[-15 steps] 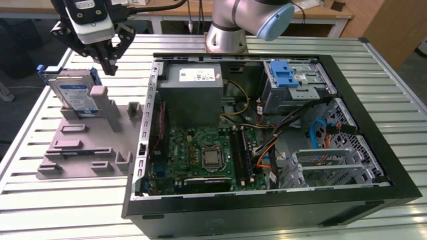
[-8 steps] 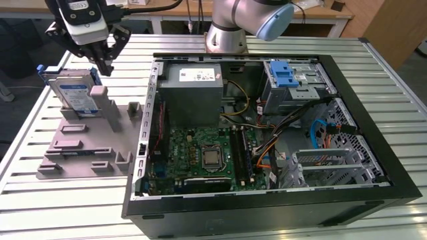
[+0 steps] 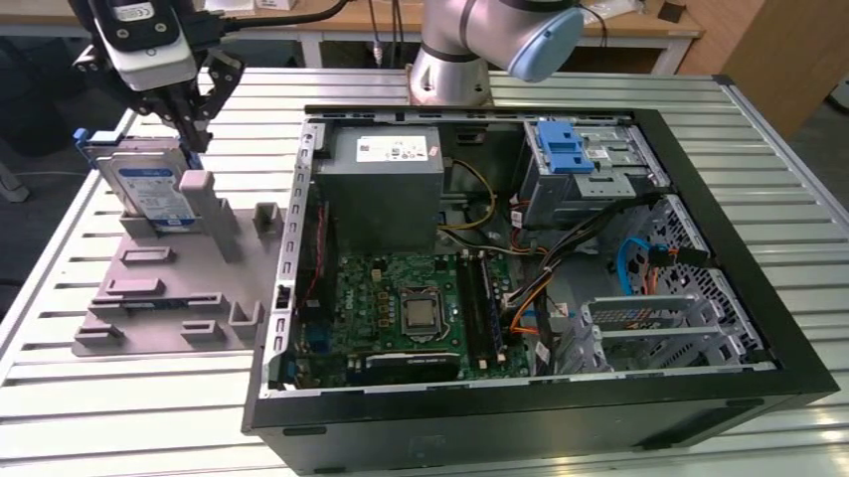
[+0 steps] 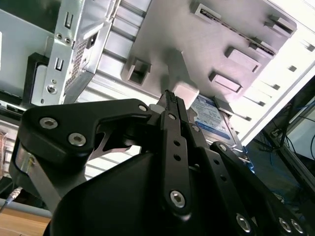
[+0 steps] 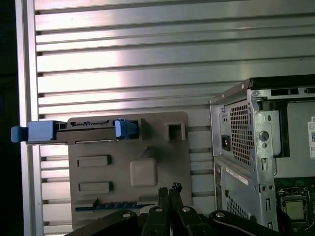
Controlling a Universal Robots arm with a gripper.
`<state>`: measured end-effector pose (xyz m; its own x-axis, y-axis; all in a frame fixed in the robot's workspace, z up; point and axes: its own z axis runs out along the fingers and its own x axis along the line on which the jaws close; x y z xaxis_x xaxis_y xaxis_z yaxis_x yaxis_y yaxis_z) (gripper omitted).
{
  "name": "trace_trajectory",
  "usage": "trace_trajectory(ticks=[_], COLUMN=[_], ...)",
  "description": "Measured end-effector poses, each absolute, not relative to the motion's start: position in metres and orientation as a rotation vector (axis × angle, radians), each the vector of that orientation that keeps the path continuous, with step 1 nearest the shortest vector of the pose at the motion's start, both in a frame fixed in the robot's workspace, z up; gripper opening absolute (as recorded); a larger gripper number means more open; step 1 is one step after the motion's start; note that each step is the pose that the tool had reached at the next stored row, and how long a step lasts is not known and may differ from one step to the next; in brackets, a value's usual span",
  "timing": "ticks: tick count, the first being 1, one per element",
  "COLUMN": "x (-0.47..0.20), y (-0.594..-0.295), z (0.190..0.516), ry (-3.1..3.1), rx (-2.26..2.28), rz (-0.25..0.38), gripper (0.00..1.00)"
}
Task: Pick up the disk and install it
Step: 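Reach for the disk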
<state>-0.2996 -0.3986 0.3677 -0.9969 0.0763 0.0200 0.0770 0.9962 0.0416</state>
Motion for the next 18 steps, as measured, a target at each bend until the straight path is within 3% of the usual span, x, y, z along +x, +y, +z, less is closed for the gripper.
trace_trajectory(ticks=[18], x=[-0.338], y=[-0.382], z=[0.365], ry=[-3.119], rx=[-0.120], rz=[-0.066], gripper=[0.15])
